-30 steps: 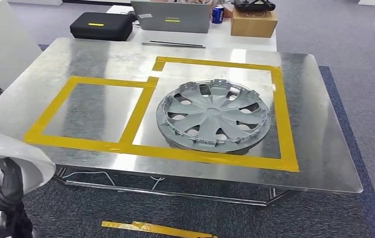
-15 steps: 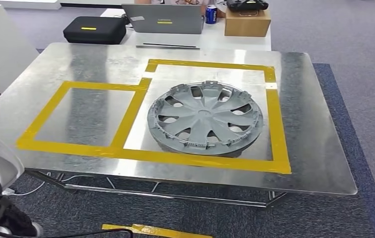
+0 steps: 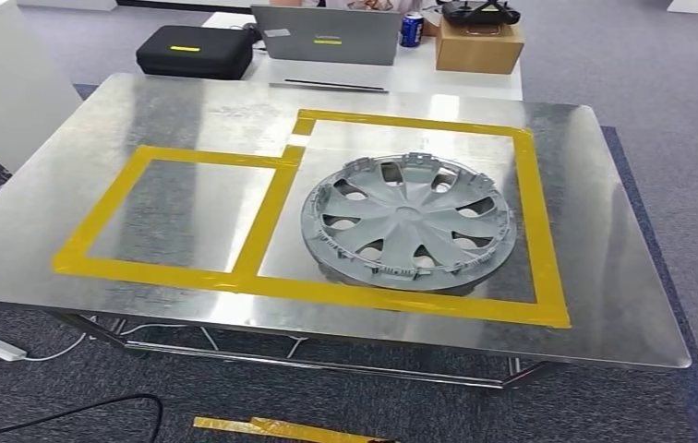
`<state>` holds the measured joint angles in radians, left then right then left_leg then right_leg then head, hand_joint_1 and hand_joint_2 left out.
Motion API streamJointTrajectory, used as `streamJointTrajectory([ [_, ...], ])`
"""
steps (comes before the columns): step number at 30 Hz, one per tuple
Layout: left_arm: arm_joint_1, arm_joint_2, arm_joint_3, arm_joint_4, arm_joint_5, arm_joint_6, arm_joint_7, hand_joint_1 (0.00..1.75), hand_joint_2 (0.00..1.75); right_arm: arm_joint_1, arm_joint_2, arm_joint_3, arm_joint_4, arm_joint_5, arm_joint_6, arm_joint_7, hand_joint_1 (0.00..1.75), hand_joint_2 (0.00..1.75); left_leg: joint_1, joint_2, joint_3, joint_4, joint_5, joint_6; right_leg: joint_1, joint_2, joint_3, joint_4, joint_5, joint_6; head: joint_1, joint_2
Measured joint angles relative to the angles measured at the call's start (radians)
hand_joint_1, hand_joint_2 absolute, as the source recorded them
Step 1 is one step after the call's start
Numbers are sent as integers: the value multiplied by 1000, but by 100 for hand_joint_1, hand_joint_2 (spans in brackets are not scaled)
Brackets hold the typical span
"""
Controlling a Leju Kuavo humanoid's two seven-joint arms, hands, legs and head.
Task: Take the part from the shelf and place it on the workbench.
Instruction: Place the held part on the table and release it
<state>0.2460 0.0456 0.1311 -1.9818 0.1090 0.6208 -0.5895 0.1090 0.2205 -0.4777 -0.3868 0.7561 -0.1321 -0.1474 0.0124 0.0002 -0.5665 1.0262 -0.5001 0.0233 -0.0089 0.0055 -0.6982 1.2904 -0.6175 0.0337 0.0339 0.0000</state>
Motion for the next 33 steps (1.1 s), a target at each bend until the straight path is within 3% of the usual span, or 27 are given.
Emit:
streamJointTrajectory([
  [3,1,0,30,0,-3,-5,0,175,175,-3,0,-2,0,1,-1,-2,0,175,-5,-3,5,1,-3,-2,5,-1,86,-177,89,-18,0,0],
  [5,1,-1,42,0,-4,-8,0,175,175,-6,0,-2,0,1,-3,-2,0,175,-6,-3,4,2,-4,-11,11,-1,129,-257,107,-25,-1,0],
  [8,1,-1,53,0,-4,-10,0,175,175,-3,0,-3,0,2,-5,-2,0,175,-2,-3,5,1,-4,-28,13,2,139,-274,109,-31,-1,0],
  [10,1,0,57,0,-4,-10,0,175,175,-4,0,-4,0,3,-6,-2,0,175,0,-3,-10,38,-33,-39,8,0,145,-287,116,-41,-4,0],
  [13,3,1,64,0,-4,-11,5,175,175,-5,0,-4,0,4,-6,-4,0,175,2,-3,-87,201,-117,-50,7,-3,148,-291,118,-48,-7,0],
  [14,4,2,69,0,-2,-13,13,175,175,-5,0,-4,0,5,-7,-6,0,175,4,-3,-107,241,-127,-53,7,-3,148,-291,118,-49,-7,0],
  [15,5,3,76,1,4,-20,24,175,175,-5,0,-4,1,6,-8,-8,0,175,5,-3,-113,251,-118,-56,7,-3,148,-291,118,-49,-6,0],
  [16,6,7,88,2,12,-34,40,175,175,-6,0,-4,3,7,-8,-12,0,175,7,-3,-100,223,-89,-58,7,-2,149,-290,117,-48,-7,0],
  [18,4,21,127,9,29,-85,72,175,175,-10,-1,-5,11,11,-9,-22,0,175,11,-3,-42,103,-22,-60,7,0,150,-285,114,-43,-7,0],
  [20,-3,37,181,25,30,-159,100,175,175,-19,-3,-5,26,14,-11,-35,0,175,11,-4,-1,15,3,-52,11,3,146,-279,110,-32,-6,0],
  [24,-39,79,303,105,-21,-286,132,175,175,-47,-16,-4,74,19,-17,-61,0,175,7,-3,2,-5,5,-25,9,3,134,-268,101,-11,-5,0],
  [26,-69,102,347,147,-42,-306,134,175,175,-59,-22,-4,94,22,-19,-70,0,175,9,-1,2,-8,9,-14,7,2,98,-197,60,-4,-2,0],
  [28,-97,119,366,189,-59,-310,134,175,175,-69,-28,-3,111,26,-20,-76,0,175,6,0,0,-8,9,-8,7,1,32,-62,0,-1,1,0],
  [29,-109,125,370,209,-68,-309,134,175,175,-72,-30,-2,118,28,-21,-79,0,175,5,0,-1,-8,9,-7,7,1,4,-9,-16,-2,1,0],
  [30,-121,131,371,226,-75,-308,134,175,175,-74,-33,-2,125,30,-21,-80,0,175,3,-1,-1,-8,9,-7,7,1,-8,12,-13,-3,1,0],
  [31,-132,136,370,240,-81,-306,134,175,175,-77,-35,-1,130,32,-21,-81,0,175,2,-2,0,-7,9,-7,8,1,-1,-8,8,-7,1,0],
  [33,-149,145,369,261,-87,-302,134,175,175,-83,-38,0,138,32,-21,-83,0,175,0,-2,3,-7,9,-8,10,0,62,-141,76,-18,1,0],
])
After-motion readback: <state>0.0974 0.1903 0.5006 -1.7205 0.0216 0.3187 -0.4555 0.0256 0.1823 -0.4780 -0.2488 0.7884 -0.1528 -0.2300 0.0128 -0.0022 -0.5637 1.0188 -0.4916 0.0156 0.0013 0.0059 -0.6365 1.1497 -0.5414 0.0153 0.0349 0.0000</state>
